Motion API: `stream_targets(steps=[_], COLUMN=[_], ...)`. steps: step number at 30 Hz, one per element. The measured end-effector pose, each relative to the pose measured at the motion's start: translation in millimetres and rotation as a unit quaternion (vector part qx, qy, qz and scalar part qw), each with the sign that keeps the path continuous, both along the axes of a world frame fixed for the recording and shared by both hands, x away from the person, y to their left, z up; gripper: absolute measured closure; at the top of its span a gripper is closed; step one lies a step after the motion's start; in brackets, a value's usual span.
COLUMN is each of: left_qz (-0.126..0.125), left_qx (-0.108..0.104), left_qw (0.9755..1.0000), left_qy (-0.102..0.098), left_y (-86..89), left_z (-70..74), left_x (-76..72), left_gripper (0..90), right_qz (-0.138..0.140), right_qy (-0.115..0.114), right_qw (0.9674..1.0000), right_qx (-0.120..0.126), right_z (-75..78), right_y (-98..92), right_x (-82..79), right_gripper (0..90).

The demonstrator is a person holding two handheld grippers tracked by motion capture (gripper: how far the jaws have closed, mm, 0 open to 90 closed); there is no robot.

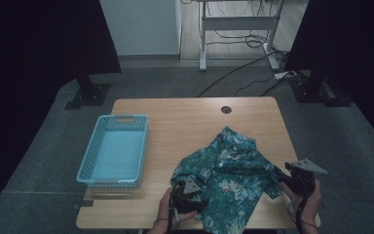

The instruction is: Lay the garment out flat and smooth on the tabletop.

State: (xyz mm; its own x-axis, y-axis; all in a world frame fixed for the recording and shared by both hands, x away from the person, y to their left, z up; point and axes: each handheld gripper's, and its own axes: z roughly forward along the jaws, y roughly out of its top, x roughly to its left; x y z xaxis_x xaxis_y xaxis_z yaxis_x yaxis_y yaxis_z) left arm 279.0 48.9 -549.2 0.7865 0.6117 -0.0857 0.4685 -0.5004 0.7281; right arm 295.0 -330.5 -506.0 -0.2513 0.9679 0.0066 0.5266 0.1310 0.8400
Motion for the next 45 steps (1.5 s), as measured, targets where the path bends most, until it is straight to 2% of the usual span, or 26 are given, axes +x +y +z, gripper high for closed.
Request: stream_targets(steps=[2, 3, 4, 6, 7, 9, 11, 15, 16, 17, 18, 19, 20, 21, 22, 29, 33, 40, 45], left_qz=[0.000, 0.000, 0.000, -0.001, -0.001, -0.001, -0.001, 0.001, 0.002, 0.002, 0.003, 0.004, 0.004, 0.005, 0.005, 0.009, 0.017, 0.029, 0.035], left_qx=[0.001, 0.001, 0.001, 0.002, 0.002, 0.002, 0.002, 0.000, -0.004, -0.004, -0.008, -0.010, -0.012, -0.015, -0.016, -0.018, -0.031, -0.043, -0.048], left_qw=[1.0000, 1.0000, 1.0000, 1.0000, 1.0000, 1.0000, 1.0000, 1.0000, 1.0000, 1.0000, 1.0000, 0.9999, 0.9999, 0.9999, 0.9998, 0.9998, 0.9994, 0.9986, 0.9982], left_qy=[0.000, 0.000, -0.001, -0.001, -0.001, -0.002, -0.002, -0.003, -0.001, -0.001, 0.001, 0.002, 0.003, 0.004, 0.005, 0.009, 0.004, -0.001, -0.003], left_y=[-0.1, -0.1, -0.1, 0.1, 0.2, 0.1, 0.0, -0.3, -0.6, -0.6, -0.8, -1.0, -1.2, -1.3, -1.4, 2.0, 9.7, 21.5, 26.4], left_z=[0.1, 0.1, 0.1, 0.1, 0.0, 0.0, 0.0, -0.4, -0.8, -0.8, -1.1, -1.3, -1.5, -1.8, -1.9, -0.1, 7.0, 14.7, 16.9], left_x=[-0.2, -0.2, -0.4, -0.7, -0.9, -0.9, -1.1, -1.6, -1.4, -1.4, -1.3, -1.3, -1.4, -1.8, -1.9, -0.7, 0.7, 3.1, 4.6], left_gripper=[42.3, 42.3, 42.3, 42.2, 42.3, 42.3, 42.0, 40.8, 40.1, 39.2, 39.2, 37.6, 37.6, 35.7, 35.1, 29.7, 28.7, 28.6, 28.6], right_qz=[0.021, 0.021, 0.041, 0.051, 0.071, 0.080, 0.105, 0.123, 0.134, 0.134, 0.141, 0.155, 0.155, 0.167, 0.171, 0.187, 0.188, 0.181, 0.184], right_qy=[-0.006, -0.006, -0.004, -0.002, 0.003, 0.006, 0.016, 0.030, 0.041, 0.041, 0.046, 0.055, 0.055, 0.062, 0.065, 0.080, 0.086, 0.102, 0.103], right_qw=[0.9998, 0.9998, 0.9991, 0.9987, 0.9974, 0.9968, 0.9944, 0.9920, 0.9901, 0.9901, 0.9889, 0.9862, 0.9862, 0.9839, 0.9830, 0.9791, 0.9785, 0.9779, 0.9772], right_qx=[-0.003, -0.003, -0.005, -0.004, 0.003, 0.005, 0.005, 0.005, 0.005, 0.005, 0.007, 0.016, 0.016, 0.017, 0.014, -0.004, -0.012, -0.026, -0.028], right_z=[5.2, 5.2, 6.9, 7.0, 6.6, 6.1, 2.8, -4.5, -10.1, -10.1, -13.0, -18.6, -18.6, -23.0, -24.8, -32.0, -35.6, -43.2, -44.3], right_y=[9.1, 9.1, 18.9, 23.6, 32.6, 37.3, 52.2, 66.2, 74.6, 74.6, 78.5, 86.2, 86.2, 94.0, 97.9, 122.6, 131.2, 135.5, 138.5], right_x=[-5.7, -5.7, -9.9, -11.6, -13.8, -14.3, -13.4, -10.3, -8.0, -8.0, -7.0, -5.9, -5.9, -5.9, -6.3, -8.2, -6.6, -2.7, -3.9], right_gripper=[50.4, 50.4, 50.1, 49.7, 49.2, 48.8, 47.2, 44.4, 41.8, 41.8, 40.8, 38.3, 38.3, 36.1, 35.2, 27.6, 25.9, 25.4, 25.1])
